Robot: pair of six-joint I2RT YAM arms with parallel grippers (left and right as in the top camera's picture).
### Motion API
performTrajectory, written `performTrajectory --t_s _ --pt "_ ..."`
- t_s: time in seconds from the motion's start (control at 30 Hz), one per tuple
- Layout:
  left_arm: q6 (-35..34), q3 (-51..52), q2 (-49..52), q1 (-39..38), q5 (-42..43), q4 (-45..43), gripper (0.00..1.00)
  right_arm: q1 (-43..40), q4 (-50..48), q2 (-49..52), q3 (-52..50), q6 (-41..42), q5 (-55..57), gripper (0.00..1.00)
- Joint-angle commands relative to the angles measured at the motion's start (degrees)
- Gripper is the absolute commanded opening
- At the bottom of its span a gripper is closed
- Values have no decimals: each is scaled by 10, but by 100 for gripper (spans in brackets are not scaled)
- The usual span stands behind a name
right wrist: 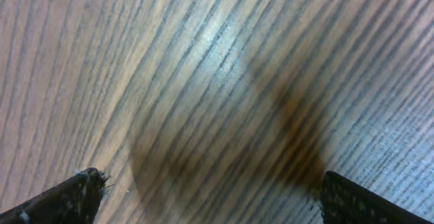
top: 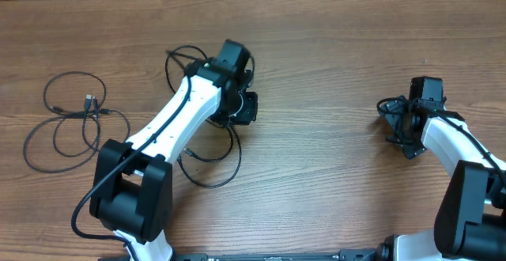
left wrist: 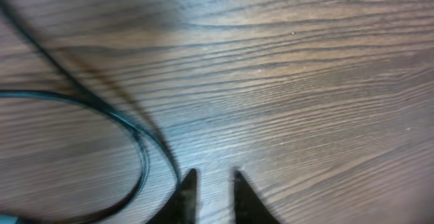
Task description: Untangle cables
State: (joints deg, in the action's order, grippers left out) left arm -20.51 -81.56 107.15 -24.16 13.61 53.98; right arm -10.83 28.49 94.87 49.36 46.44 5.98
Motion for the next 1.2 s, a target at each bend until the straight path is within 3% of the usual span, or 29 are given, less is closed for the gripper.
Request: performTrajectory --t_s 0.0,0.03,0.07,0.23,0.3,0.43,0.9,1.17 --pt "-41 -76 4 -10 -116 51 27 -1 -1 -10 -1 -4 4 100" --pt "-57 -76 4 -9 -130 48 41 -1 -1 -10 -1 -4 4 100" --pt "-63 -74 4 -9 -138 46 47 -1 -1 -10 -1 -4 4 100" --pt "-120 -41 5 -10 -214 35 58 -1 -1 -10 -1 -4 4 100" --pt "-139 -21 5 -10 -256 17 72 -1 -1 -10 -1 -4 4 100" --pt "-175 24 5 -2 -304 -40 69 -1 -1 -10 -1 -4 4 100" --pt "-204 147 5 57 -303 -210 59 -1 -1 -10 -1 -4 4 100" --pt "-204 162 5 67 -282 -237 59 -1 -1 -10 -1 -4 4 100"
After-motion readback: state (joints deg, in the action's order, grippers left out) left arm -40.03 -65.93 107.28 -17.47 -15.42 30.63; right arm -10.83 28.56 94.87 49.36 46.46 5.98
